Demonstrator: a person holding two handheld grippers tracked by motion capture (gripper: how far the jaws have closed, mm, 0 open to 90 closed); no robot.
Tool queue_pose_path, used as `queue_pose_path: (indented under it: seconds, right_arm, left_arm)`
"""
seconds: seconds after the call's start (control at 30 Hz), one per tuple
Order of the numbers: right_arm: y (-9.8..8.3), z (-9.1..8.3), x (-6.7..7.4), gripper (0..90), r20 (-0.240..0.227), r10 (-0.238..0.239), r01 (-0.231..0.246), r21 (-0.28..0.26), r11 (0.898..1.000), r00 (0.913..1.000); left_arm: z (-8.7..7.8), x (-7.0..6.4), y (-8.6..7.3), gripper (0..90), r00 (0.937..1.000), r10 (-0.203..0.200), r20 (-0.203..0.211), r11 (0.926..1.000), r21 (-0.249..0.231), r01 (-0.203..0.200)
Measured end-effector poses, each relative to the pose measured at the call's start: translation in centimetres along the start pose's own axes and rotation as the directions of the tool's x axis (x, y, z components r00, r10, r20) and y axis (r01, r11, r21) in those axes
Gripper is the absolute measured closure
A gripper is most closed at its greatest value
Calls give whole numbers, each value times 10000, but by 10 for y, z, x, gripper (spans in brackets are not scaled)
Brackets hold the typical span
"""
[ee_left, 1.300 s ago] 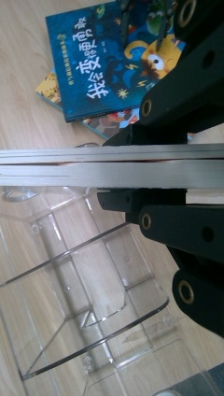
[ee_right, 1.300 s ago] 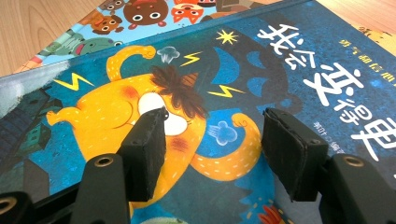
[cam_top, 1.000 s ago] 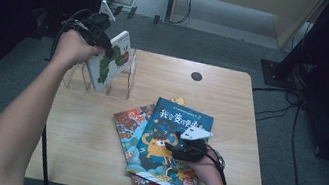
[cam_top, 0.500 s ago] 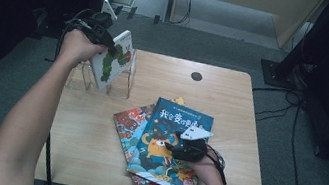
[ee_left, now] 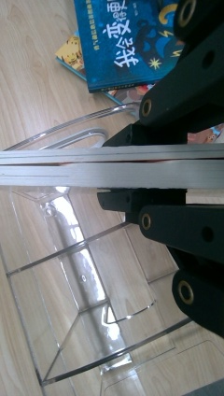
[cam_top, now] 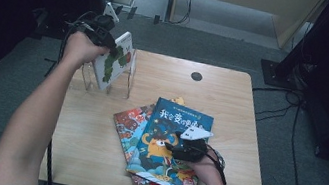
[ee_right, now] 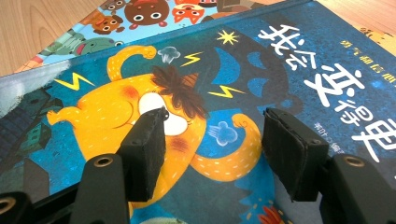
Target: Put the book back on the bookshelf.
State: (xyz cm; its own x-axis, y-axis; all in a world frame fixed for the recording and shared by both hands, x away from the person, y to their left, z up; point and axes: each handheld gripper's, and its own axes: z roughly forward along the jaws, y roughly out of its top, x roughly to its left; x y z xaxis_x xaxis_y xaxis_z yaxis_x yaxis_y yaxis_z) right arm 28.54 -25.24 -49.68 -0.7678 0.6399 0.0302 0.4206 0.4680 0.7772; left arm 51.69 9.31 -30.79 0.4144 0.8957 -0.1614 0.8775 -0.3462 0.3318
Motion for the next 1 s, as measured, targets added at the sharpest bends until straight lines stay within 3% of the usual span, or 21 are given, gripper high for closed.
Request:
queue_pose_path:
  seconds: [0.7,1.0]
  right_arm:
    - [1,0,-1,401,-46,32,-32,24,10000,10000]
    - [1,0,-1,403,-49,25,-25,28,10000,10000]
  left_arm:
    - [33,-1,10,771,9998,21,-208,9989,462,-11]
    - [37,3,9,763,10000,-60,-42,9985,537,62]
